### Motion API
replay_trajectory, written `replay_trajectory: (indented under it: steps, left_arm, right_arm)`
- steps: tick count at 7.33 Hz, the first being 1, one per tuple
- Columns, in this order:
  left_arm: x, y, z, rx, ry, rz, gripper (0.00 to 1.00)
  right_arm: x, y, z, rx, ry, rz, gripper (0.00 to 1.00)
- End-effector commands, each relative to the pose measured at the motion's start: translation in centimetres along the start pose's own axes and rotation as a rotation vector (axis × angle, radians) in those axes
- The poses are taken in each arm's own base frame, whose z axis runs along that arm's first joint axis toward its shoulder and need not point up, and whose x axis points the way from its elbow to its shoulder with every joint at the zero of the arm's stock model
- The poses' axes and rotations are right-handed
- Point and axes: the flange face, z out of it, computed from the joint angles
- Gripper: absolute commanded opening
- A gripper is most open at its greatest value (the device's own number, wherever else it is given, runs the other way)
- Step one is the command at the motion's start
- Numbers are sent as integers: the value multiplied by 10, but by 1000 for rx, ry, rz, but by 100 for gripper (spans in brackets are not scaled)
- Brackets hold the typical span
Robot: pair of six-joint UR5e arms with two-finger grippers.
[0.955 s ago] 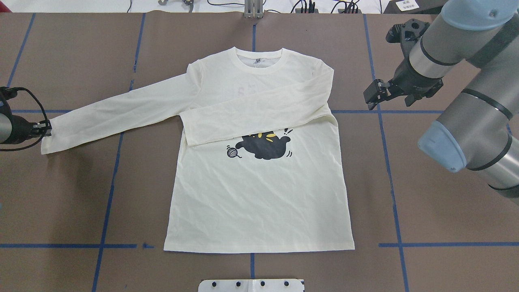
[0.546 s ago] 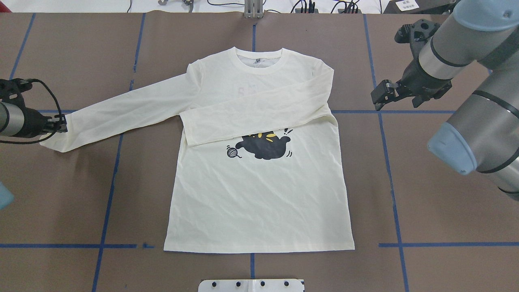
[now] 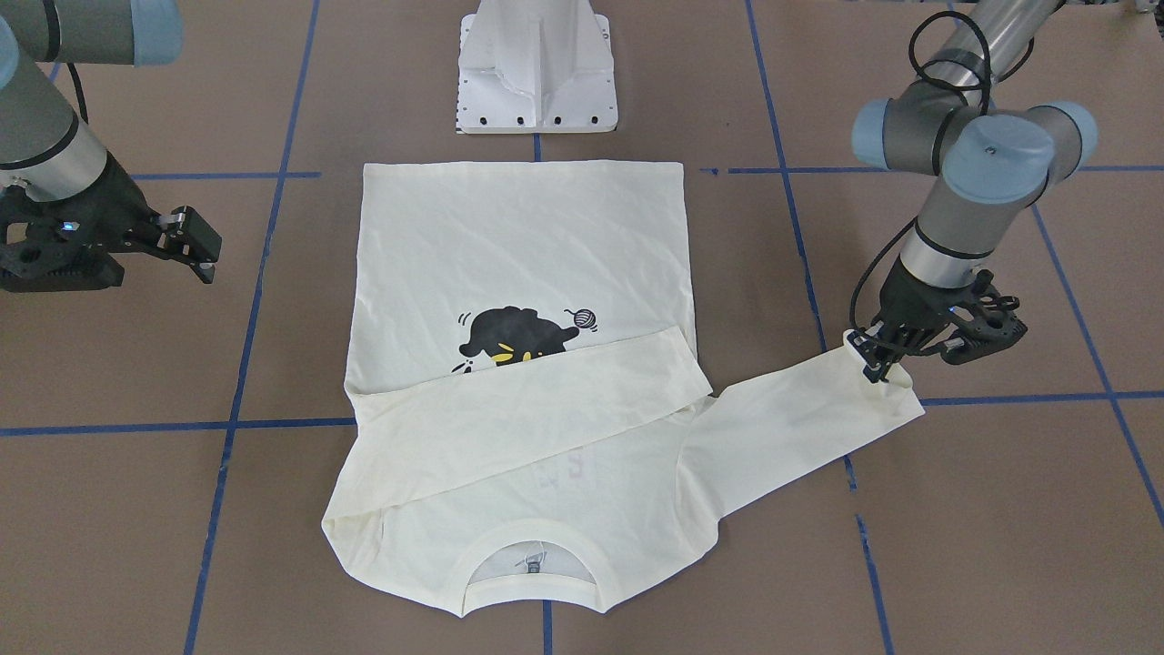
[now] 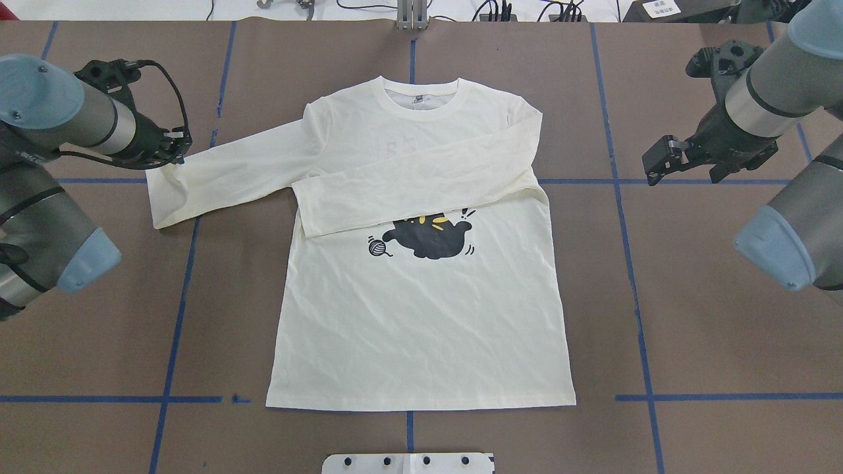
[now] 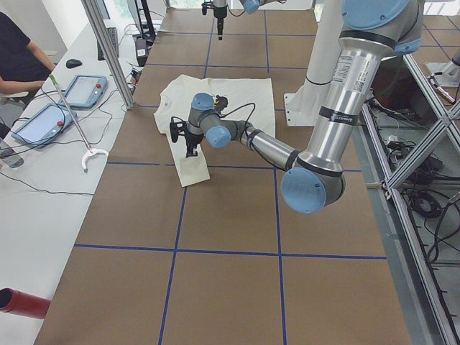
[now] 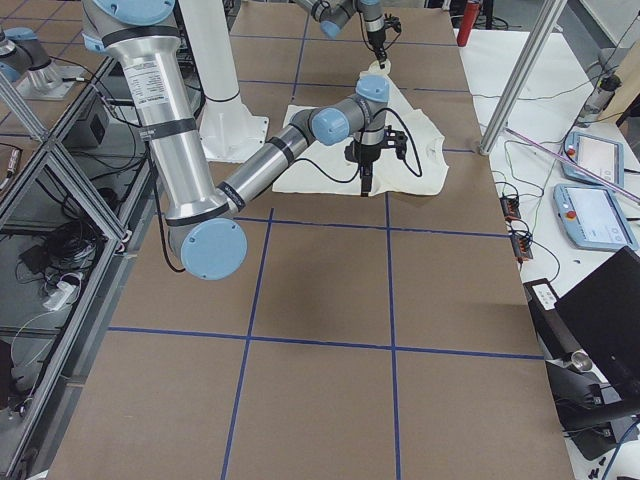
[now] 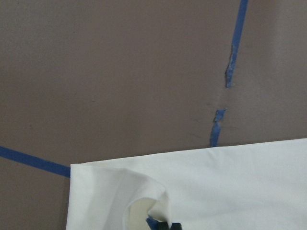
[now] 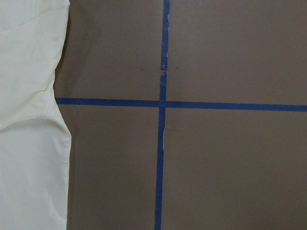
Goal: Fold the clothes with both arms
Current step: 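Fold the held sleeve across the chest toward the right gripper and release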
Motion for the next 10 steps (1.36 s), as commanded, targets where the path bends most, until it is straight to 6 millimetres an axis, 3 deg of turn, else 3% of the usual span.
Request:
replay_trajectory:
  steps: [1, 2, 4, 5, 6, 7, 8, 10]
  left_arm:
    - [109, 18, -23, -37, 8, -49, 0]
    - [151, 29, -30, -50, 45, -91, 0]
    - [278, 35, -51, -75, 110, -160, 0]
    - [351, 39, -81, -90, 155, -202, 0]
    - [401, 57, -105, -115, 189, -224, 0]
    - [421, 100, -103, -161, 198, -230, 0]
    - [428, 142, -89, -205, 190, -230, 0]
    - [449, 178, -59, -192, 242, -258, 0]
  right_arm:
    - [21, 3, 7, -13, 19, 18, 100]
    - [36, 9, 13, -26, 33, 25, 100]
    - [96, 28, 31, -33, 51, -11, 100]
    - [120, 39, 39, -26, 45, -7, 100]
    - [128, 41, 40, -30, 41, 3, 100]
    - [130, 40, 43, -35, 45, 10, 100]
    - [132, 39, 45, -36, 48, 14, 100]
    - [133, 37, 48, -39, 51, 19, 100]
